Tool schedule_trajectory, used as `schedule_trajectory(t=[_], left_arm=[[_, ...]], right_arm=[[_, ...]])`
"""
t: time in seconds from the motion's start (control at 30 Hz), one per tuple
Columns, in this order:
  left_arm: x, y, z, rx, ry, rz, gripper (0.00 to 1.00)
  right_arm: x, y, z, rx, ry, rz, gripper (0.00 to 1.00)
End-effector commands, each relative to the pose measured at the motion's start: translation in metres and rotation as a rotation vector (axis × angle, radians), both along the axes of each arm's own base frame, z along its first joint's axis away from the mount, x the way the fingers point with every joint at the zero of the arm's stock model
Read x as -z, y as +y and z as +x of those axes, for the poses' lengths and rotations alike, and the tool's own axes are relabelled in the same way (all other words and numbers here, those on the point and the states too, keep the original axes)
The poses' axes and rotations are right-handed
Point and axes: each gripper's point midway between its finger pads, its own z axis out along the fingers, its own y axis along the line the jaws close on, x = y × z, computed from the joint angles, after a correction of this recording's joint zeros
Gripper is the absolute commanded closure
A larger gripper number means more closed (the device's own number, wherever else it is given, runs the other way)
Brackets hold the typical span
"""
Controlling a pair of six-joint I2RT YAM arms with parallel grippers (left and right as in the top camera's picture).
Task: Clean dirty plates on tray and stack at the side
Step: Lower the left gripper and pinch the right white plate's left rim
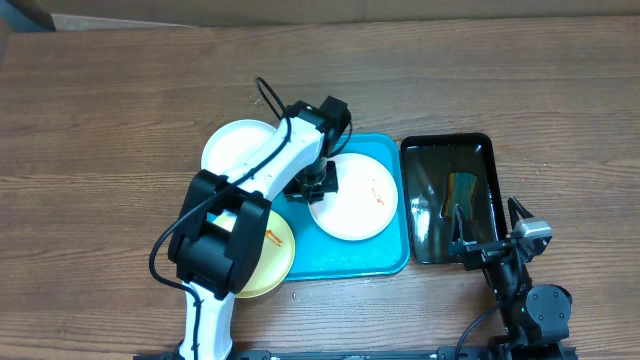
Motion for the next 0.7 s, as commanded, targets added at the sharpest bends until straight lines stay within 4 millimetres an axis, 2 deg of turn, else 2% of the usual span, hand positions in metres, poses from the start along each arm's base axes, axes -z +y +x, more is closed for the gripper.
schedule_trajectory(t=[0.0,0.2,0.33,0.4,0.57,0.67], left_arm=[[-0.001,0.018,0.009,0.033,-0.013,0.047,0.96],[-0.001,0.019,0.009,0.049,-0.008,0.043,0.95],[-0.001,0.017,0.012,0.076,-0.016,0.033,0.82],[-0.001,0.018,0.012,0.087,-0.015,0.031,0.82],[-0.003,0.016,0.016,0.12,-0.027,0.021,0.81],[-0.014,0.013,0.024,0.119,-0.076,0.002,0.81]], right_arm=[[0.003,-0.002,0.001,0.009,0.001,0.003,0.0],[-0.008,-0.003,0.001,0.018,-0.042,0.003,0.0],[-0.013,0.0,0.0,0.0,-0.061,0.011,0.0],[-0.017,0.0,-0.002,-0.002,-0.04,0.033,0.0],[-0.061,-0.015,-0.014,0.074,-0.01,0.03,0.0],[-0.09,-0.026,-0.019,0.137,0.046,0.018,0.0]])
